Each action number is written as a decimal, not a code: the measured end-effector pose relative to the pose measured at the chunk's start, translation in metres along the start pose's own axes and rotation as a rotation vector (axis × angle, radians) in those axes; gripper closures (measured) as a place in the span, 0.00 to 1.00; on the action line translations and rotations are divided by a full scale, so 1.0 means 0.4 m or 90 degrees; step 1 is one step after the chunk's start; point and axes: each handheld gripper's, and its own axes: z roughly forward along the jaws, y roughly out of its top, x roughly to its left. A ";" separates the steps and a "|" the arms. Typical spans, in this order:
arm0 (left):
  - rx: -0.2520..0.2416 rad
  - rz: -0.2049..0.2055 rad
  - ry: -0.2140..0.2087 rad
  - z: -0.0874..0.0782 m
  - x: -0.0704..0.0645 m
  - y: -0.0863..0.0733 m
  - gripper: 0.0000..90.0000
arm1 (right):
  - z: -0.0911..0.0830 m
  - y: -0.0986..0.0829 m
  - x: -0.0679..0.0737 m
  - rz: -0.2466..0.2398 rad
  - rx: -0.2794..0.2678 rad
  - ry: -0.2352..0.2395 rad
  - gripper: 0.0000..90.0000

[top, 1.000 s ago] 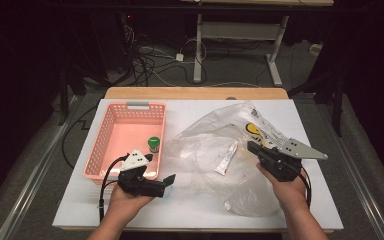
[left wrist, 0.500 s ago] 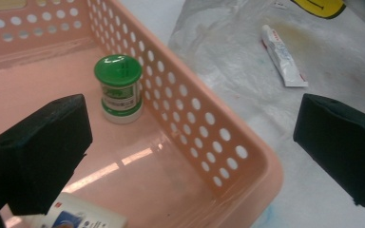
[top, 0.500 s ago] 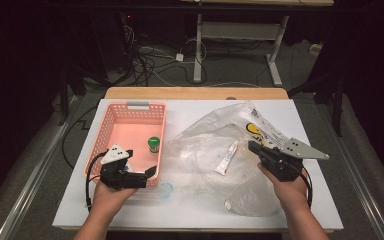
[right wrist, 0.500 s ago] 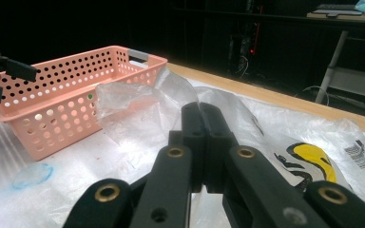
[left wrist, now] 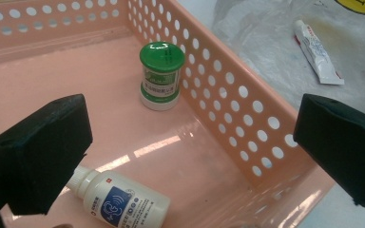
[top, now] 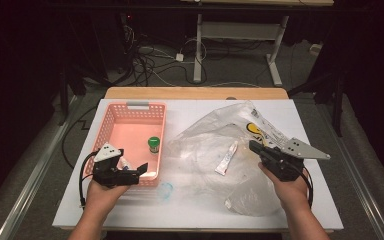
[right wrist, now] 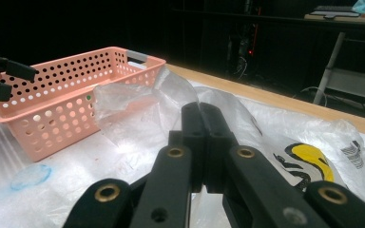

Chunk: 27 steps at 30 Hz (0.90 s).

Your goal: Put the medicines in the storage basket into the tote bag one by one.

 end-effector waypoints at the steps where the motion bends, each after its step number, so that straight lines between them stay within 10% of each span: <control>1: 0.000 0.000 0.001 0.000 0.000 0.000 0.00 | 0.000 0.000 -0.001 -0.001 -0.001 0.000 1.00; 13: -0.045 0.002 -0.008 -0.014 -0.007 0.098 0.00 | 0.005 0.003 0.003 0.001 -0.002 0.003 1.00; 27: 0.066 -0.014 0.023 0.121 0.071 0.175 0.13 | 0.001 0.003 -0.002 0.005 -0.004 0.000 1.00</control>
